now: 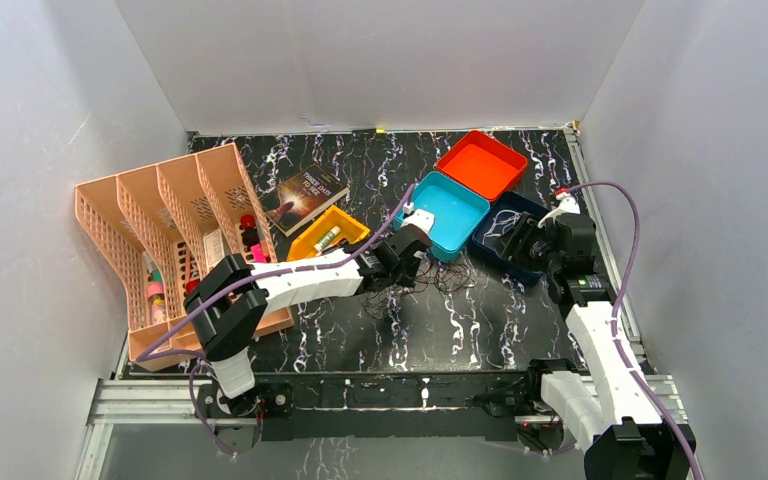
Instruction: Untangle the cables
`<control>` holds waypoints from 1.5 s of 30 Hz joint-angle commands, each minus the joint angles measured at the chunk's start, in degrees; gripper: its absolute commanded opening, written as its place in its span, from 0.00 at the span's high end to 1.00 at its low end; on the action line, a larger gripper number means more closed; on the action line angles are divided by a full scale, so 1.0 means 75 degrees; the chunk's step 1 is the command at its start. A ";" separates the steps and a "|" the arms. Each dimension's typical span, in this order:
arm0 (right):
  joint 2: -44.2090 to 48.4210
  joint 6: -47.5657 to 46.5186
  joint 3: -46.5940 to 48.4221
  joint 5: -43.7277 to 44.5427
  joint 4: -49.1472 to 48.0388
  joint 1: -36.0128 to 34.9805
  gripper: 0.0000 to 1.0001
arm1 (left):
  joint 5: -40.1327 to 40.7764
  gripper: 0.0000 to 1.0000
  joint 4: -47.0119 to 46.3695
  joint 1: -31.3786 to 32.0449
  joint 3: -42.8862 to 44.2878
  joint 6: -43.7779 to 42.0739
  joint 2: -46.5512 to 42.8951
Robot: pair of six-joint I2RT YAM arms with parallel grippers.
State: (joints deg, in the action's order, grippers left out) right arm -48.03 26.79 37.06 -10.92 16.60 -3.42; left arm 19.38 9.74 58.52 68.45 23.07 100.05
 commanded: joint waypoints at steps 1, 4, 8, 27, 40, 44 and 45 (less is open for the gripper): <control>0.0099 -0.0044 0.0155 -0.0232 -0.0250 -0.0010 0.45 | 0.0194 0.85 0.0263 0.0028 0.0364 -0.0176 -0.0186; 0.0162 -0.0056 0.0110 -0.0374 -0.0360 -0.0010 0.45 | 0.0175 0.96 0.0377 0.0025 0.0494 -0.0253 -0.0281; 0.0322 -0.0103 0.0006 -0.0723 -0.0625 -0.0013 0.42 | 0.0101 1.00 0.0550 0.0025 0.0647 -0.0392 -0.0538; 0.0988 0.0081 -0.0671 -0.2487 -0.2969 -0.0534 0.29 | 0.0618 1.00 0.1602 0.0025 0.1732 -0.0882 -0.2653; -0.0023 -0.0985 -0.1495 -0.0817 -0.7074 -0.4208 0.26 | 0.0672 1.00 0.1754 0.0025 0.2960 -0.1444 -0.3082; -0.0927 -0.1104 -0.1723 -0.0649 -0.9013 -0.4674 0.26 | 0.0540 1.00 0.1737 0.0025 0.3107 -0.1445 -0.3160; -0.1141 -0.1107 -0.1659 -0.0691 -0.9331 -0.4736 0.26 | 0.0521 1.00 0.1737 0.0031 0.3143 -0.1438 -0.3161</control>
State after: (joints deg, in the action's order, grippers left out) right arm -52.31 20.84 23.90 -18.72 -32.27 -36.97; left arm 23.53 21.93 58.52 89.10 13.47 79.50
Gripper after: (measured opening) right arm 0.735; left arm 0.010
